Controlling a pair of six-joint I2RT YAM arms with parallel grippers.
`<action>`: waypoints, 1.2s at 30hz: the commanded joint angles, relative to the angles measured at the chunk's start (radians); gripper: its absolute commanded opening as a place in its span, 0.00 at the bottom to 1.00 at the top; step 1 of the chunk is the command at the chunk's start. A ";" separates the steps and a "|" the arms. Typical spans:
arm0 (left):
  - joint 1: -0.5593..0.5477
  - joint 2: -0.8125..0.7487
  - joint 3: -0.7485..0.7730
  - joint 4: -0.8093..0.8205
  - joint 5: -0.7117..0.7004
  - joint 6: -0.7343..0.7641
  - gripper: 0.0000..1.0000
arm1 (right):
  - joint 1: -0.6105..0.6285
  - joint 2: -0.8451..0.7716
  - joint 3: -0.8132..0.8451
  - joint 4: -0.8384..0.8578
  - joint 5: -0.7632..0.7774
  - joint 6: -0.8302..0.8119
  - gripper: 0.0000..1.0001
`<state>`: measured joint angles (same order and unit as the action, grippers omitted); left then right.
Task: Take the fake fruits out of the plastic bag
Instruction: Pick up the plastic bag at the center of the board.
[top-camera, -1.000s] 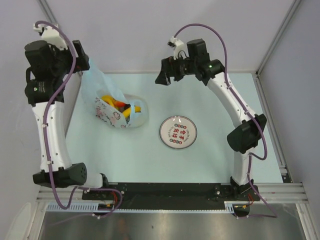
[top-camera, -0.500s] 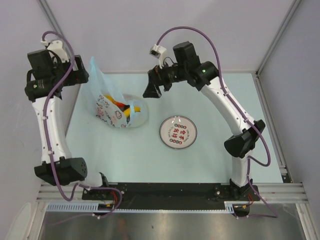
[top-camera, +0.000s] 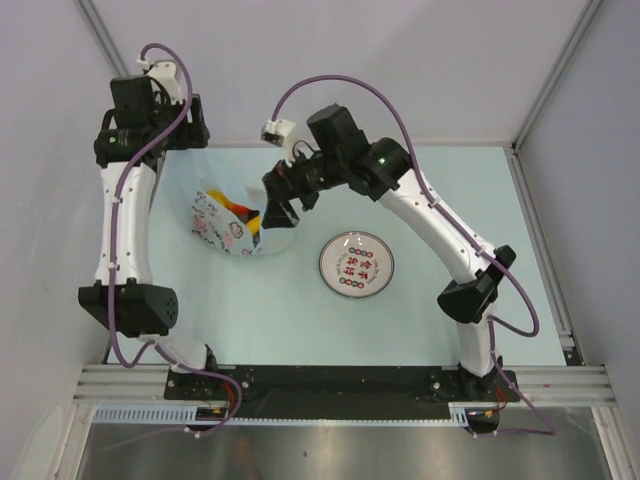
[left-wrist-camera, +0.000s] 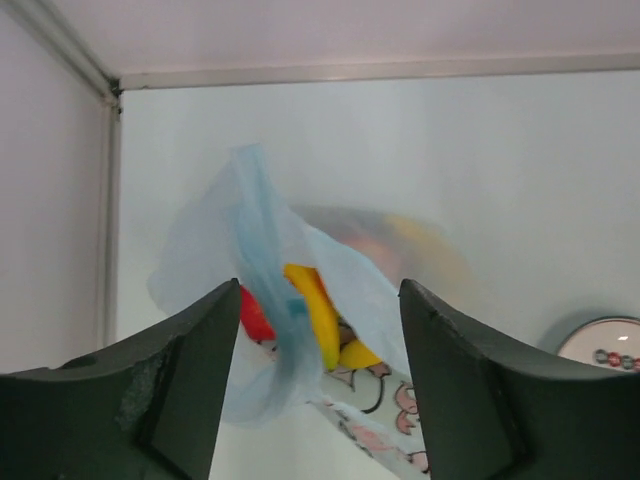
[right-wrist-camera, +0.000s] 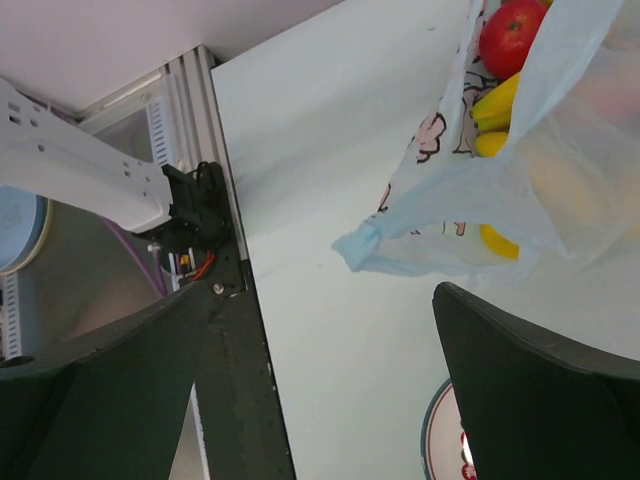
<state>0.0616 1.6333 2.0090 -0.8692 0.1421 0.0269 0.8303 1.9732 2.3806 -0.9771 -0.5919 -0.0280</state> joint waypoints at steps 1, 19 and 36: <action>-0.002 0.023 0.057 -0.052 -0.125 0.025 0.62 | 0.072 0.023 0.060 -0.052 0.174 0.049 0.99; -0.014 0.111 0.109 -0.051 0.137 0.036 0.00 | -0.097 0.254 0.209 0.070 0.475 0.140 0.00; -0.095 0.386 0.536 0.619 0.509 -0.292 0.00 | -0.531 0.092 -0.072 0.804 0.607 -0.073 0.00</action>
<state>-0.0029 2.1719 2.5393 -0.4553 0.5285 -0.1623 0.2878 2.2971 2.5366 -0.3344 0.0254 -0.0639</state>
